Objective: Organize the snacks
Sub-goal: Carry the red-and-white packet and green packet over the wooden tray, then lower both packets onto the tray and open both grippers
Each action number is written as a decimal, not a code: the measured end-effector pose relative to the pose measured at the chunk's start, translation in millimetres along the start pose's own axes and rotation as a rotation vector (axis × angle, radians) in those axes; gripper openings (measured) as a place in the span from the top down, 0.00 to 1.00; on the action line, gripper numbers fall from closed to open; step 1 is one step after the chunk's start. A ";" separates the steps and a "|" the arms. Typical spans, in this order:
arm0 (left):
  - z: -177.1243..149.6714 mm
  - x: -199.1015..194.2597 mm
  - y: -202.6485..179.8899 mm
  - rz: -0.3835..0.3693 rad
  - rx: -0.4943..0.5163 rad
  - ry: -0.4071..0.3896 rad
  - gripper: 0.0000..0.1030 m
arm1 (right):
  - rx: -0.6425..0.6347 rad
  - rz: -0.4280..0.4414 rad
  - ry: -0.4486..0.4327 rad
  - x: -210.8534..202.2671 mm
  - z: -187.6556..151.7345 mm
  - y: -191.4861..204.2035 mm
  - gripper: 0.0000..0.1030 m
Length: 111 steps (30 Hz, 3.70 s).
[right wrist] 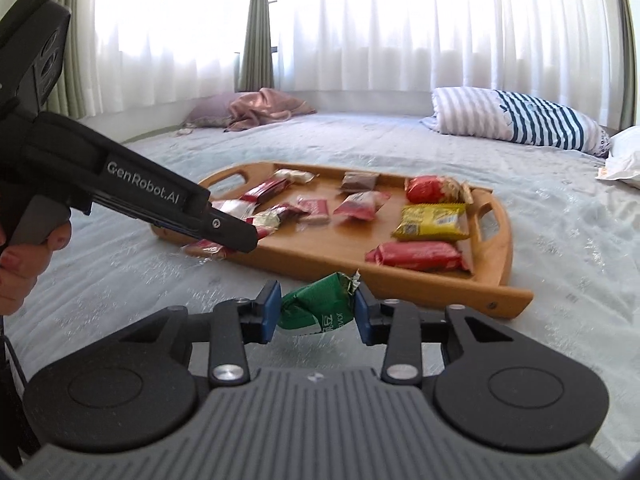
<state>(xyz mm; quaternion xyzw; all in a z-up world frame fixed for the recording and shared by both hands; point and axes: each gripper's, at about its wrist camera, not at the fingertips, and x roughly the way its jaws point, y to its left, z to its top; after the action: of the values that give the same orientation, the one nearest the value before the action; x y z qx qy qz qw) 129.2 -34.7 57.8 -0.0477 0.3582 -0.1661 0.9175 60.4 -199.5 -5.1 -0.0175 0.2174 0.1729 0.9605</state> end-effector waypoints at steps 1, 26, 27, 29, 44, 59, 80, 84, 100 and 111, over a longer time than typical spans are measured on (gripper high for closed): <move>1.6 0.7 0.8 0.001 -0.005 -0.002 0.67 | 0.003 -0.003 -0.003 0.1 1.3 -0.9 0.59; 38.6 61.6 23.7 0.074 -0.016 0.006 0.67 | 0.048 -0.003 -0.032 61.8 44.4 -42.0 0.59; 38.4 63.4 24.6 0.075 -0.016 0.008 0.67 | 0.051 -0.004 -0.029 64.4 43.6 -42.6 0.59; 38.5 66.7 26.5 0.077 -0.019 0.011 0.67 | 0.055 -0.004 -0.025 68.2 43.0 -43.4 0.59; 41.1 83.2 33.2 0.106 -0.019 0.003 0.67 | 0.046 0.007 0.001 88.0 42.9 -40.3 0.58; 41.7 89.3 36.1 0.117 -0.030 0.000 0.67 | 0.061 0.008 0.046 104.0 44.6 -41.2 0.56; 40.7 56.8 27.7 0.156 -0.016 -0.049 0.35 | 0.065 -0.085 -0.014 74.9 51.4 -38.2 0.25; 37.9 44.5 24.6 0.169 -0.002 -0.061 0.27 | 0.089 -0.120 -0.013 63.7 53.6 -38.8 0.22; 14.0 2.1 16.1 0.232 0.014 -0.062 0.07 | 0.159 -0.173 -0.037 24.1 49.5 -38.3 0.11; 0.6 -31.3 9.1 0.223 -0.023 -0.045 0.06 | 0.165 -0.194 -0.049 -6.6 40.4 -28.4 0.04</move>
<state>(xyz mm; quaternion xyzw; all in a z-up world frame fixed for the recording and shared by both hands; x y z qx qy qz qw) 110.5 -15.5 76.4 -0.0215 0.3427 -0.0577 0.9374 81.2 -223.9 33.1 0.0447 0.2045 0.0611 0.9759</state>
